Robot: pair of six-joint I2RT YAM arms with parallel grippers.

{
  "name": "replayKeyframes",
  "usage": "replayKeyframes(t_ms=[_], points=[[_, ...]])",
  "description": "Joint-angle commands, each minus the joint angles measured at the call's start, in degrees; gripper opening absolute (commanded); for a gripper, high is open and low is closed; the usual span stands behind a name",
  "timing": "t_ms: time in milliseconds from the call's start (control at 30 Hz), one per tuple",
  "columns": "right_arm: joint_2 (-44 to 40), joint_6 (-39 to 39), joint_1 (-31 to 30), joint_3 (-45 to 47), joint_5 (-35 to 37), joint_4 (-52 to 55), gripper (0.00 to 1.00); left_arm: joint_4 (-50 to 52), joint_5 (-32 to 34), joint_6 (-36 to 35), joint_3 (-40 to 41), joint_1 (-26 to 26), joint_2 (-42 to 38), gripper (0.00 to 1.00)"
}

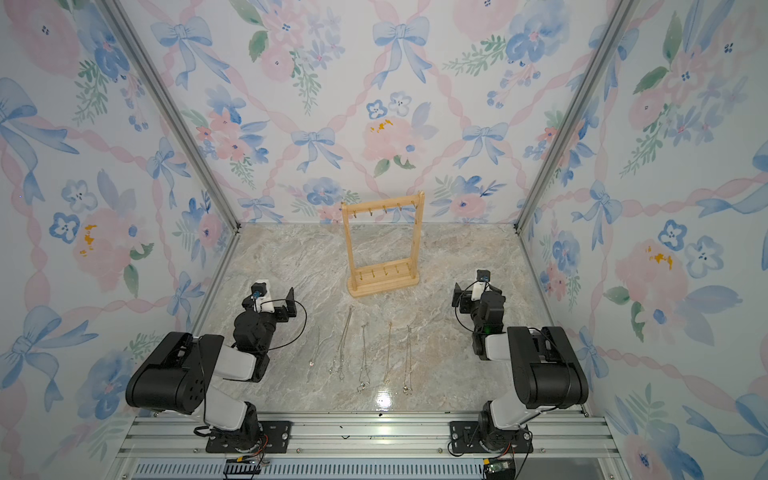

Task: Take the necklace off the jewelry display stand
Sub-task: Reset both arms

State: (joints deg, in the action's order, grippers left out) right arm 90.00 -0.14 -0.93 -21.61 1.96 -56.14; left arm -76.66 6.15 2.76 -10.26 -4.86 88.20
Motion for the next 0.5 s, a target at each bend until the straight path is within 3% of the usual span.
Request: replayKeyframes(t_ms=[0,467], points=[[-0.8,0.4,-1.0,0.1,0.7,1.6,0.99,-0.4,0.5,0.6,-0.5,0.1,0.3,0.98],[-0.8,-0.6,-2.4,0.1,2.9,1.5,0.99,-0.4,0.8,0.5,-0.5,0.0,0.4,0.98]])
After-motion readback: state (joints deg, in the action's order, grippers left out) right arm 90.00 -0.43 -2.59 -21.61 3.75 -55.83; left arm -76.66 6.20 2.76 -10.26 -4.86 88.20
